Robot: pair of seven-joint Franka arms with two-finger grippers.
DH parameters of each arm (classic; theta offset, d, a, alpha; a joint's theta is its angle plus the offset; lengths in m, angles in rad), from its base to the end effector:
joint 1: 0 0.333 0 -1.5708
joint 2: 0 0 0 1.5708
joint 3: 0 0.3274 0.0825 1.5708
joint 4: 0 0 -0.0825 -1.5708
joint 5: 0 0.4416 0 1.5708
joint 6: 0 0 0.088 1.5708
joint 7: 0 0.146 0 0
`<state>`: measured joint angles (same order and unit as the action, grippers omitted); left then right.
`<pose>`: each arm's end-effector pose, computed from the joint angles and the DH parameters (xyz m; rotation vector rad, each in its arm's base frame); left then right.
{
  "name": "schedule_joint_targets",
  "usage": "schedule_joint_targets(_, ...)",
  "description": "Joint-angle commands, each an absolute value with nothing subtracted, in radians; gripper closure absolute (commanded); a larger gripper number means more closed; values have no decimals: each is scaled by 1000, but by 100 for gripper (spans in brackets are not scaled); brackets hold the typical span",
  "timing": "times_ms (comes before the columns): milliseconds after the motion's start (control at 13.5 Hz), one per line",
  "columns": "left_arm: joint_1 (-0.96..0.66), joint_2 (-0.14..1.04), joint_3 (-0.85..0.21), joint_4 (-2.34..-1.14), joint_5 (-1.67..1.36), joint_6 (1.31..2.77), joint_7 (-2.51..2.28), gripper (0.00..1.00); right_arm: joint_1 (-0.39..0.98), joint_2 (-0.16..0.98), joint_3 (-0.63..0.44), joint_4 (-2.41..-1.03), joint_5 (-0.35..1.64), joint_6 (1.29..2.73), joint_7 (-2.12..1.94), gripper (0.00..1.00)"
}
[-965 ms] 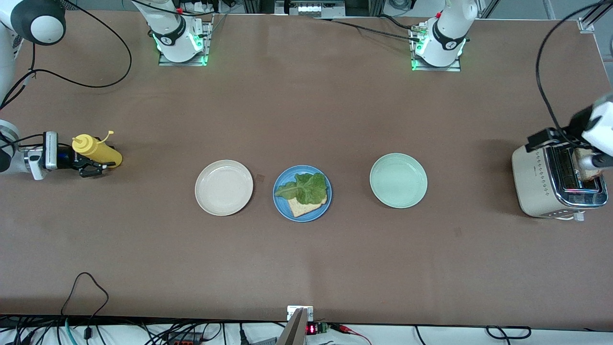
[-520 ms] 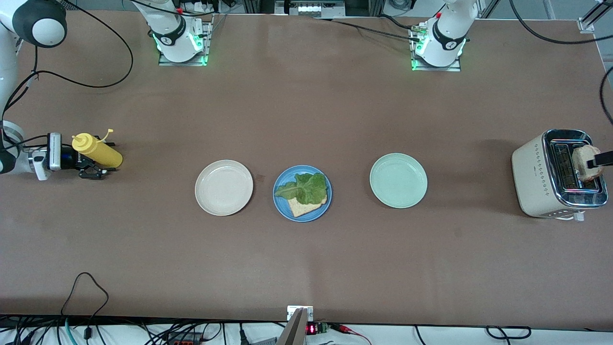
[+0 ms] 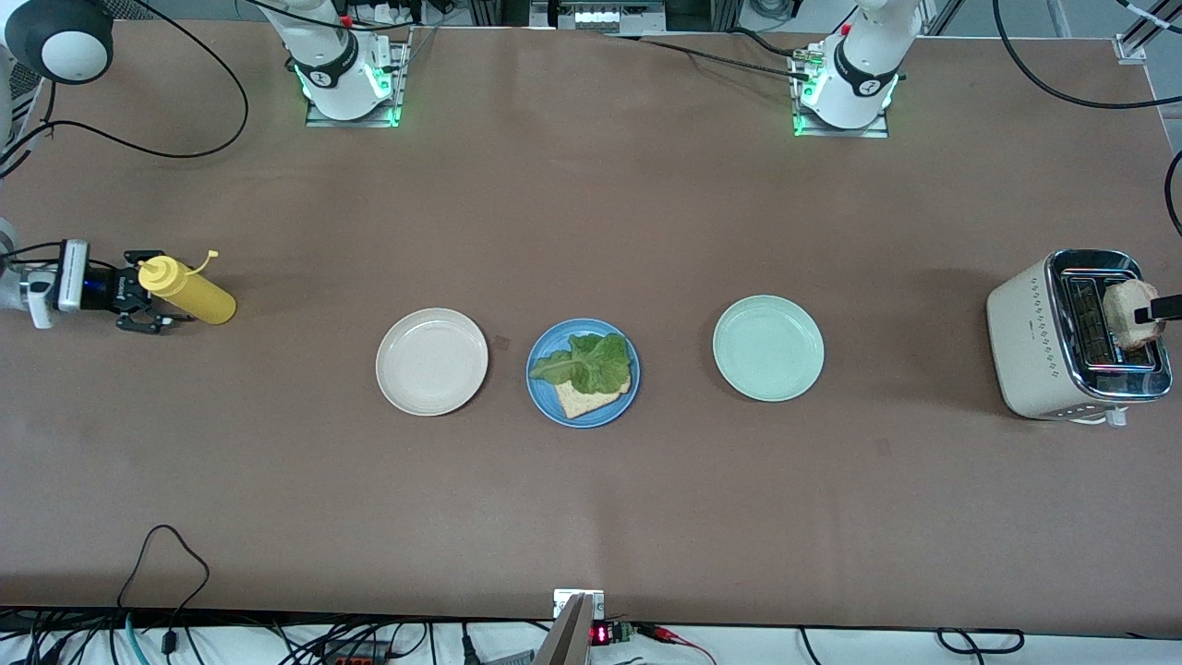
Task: Make sandwich in blue plate with both arms
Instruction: 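Release the bottle with the right gripper while the left gripper grasps toast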
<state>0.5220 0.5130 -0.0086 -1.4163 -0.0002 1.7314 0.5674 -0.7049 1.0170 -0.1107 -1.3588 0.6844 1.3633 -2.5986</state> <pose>0.6378 0.3605 0.3396 3.0243 -0.0806 -0.2540 0.5119 -0.3865 0.0405 -1.5178 -1.4894 -0.8271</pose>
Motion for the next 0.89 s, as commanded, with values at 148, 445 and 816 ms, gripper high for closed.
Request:
schedule_joint_targets(148,554,549,-15,-1411,17,1713,680,0,-707,999,-146,-1302,689,1330,-2597,0)
schedule_joint_targets(445,552,561,-17,-1413,15,1707,666,33,-706,960,-190,-1249,687,1272,-2518,0)
schedule_joint_targets(816,563,555,-18,-1411,-12,1707,664,71,-696,847,-190,-1203,649,1201,-2303,0)
